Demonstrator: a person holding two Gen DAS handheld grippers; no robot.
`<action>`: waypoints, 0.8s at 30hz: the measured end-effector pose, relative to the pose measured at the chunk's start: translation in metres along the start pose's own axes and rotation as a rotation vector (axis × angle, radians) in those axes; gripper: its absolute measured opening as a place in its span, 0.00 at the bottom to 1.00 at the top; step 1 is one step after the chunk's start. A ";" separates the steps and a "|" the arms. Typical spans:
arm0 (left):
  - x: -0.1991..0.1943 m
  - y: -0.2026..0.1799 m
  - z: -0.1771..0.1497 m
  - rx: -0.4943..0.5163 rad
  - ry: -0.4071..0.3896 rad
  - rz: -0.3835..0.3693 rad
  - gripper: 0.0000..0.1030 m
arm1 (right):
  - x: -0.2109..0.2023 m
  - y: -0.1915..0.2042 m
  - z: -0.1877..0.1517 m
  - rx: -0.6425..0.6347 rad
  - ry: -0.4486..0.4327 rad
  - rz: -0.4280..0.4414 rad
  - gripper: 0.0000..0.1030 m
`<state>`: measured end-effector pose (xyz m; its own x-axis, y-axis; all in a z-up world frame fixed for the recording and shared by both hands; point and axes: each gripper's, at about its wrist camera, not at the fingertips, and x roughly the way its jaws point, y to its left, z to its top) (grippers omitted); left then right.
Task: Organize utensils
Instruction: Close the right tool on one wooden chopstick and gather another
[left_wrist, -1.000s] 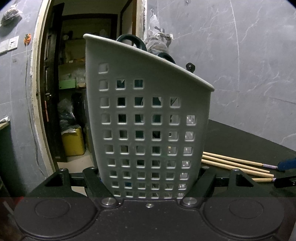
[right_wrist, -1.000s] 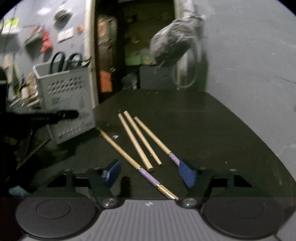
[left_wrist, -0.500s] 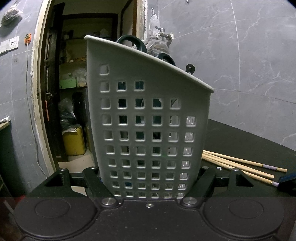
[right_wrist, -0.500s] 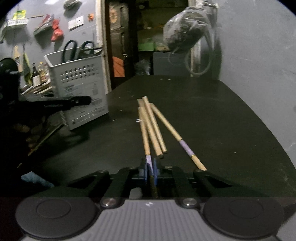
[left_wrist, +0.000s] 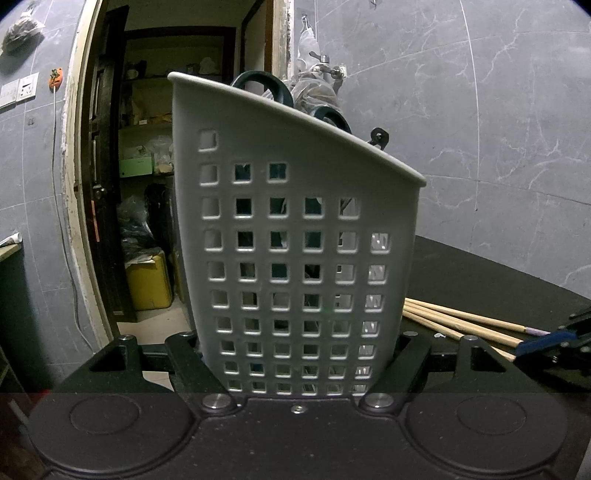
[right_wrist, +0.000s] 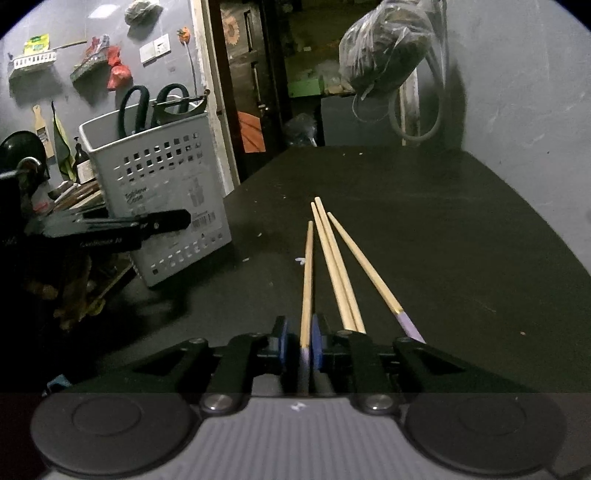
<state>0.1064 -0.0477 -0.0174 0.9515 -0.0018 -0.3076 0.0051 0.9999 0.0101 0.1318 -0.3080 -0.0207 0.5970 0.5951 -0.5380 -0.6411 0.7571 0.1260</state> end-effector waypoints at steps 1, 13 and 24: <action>0.000 -0.001 0.000 0.000 0.001 0.000 0.75 | 0.003 0.000 0.003 0.005 0.009 -0.004 0.09; 0.001 0.001 0.002 -0.004 0.000 -0.003 0.75 | 0.002 0.015 0.029 -0.240 0.017 -0.133 0.06; 0.001 0.000 0.002 -0.004 0.000 -0.002 0.75 | 0.016 -0.040 0.031 -0.176 0.014 -0.221 0.06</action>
<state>0.1081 -0.0477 -0.0163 0.9514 -0.0038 -0.3080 0.0059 1.0000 0.0059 0.1822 -0.3198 -0.0084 0.7254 0.4161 -0.5483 -0.5709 0.8087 -0.1417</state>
